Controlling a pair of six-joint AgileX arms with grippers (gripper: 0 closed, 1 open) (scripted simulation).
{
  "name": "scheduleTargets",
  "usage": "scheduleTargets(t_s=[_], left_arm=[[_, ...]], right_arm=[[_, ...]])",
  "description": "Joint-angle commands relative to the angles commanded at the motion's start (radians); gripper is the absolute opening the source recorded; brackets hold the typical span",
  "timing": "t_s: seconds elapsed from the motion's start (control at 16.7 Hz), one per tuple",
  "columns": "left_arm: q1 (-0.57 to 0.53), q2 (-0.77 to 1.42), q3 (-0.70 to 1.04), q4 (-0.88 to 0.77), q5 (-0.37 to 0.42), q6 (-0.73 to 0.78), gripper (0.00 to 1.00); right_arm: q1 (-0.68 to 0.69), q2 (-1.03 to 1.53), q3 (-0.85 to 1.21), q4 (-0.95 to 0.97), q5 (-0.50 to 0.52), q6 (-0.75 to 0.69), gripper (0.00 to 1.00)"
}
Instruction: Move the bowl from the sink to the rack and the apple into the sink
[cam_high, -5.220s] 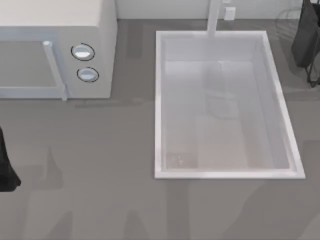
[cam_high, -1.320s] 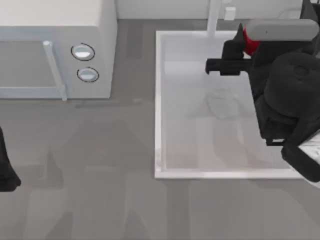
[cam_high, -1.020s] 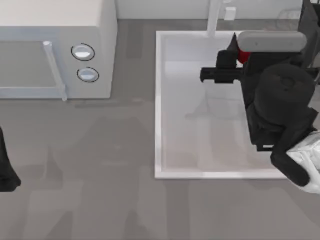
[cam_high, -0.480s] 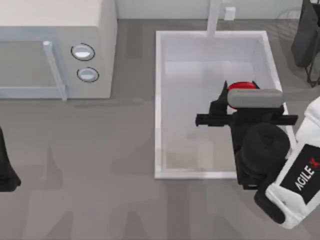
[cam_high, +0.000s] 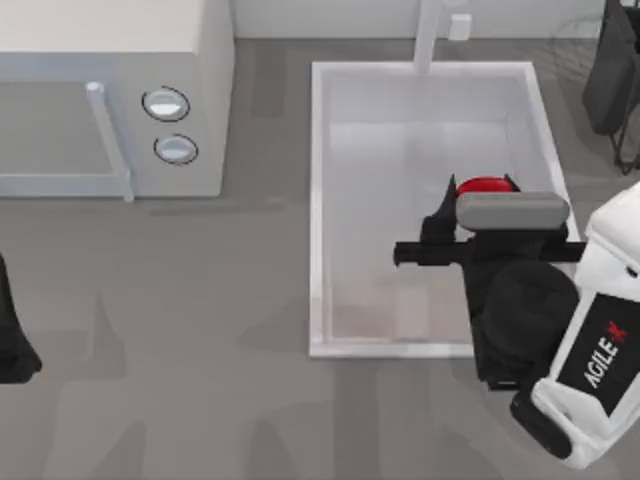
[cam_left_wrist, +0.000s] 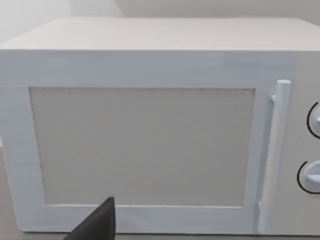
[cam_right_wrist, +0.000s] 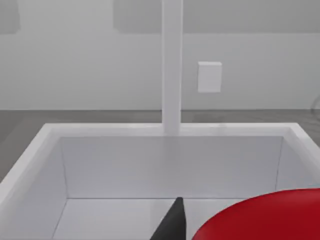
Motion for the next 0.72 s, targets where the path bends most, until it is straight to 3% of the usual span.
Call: scheduleTargets(t_s=[0.72], left_arm=[[0.000,0.000,0.000,0.000,0.000,0.000,1.00]], right_arm=[[0.000,0.000,0.000,0.000,0.000,0.000,0.98]])
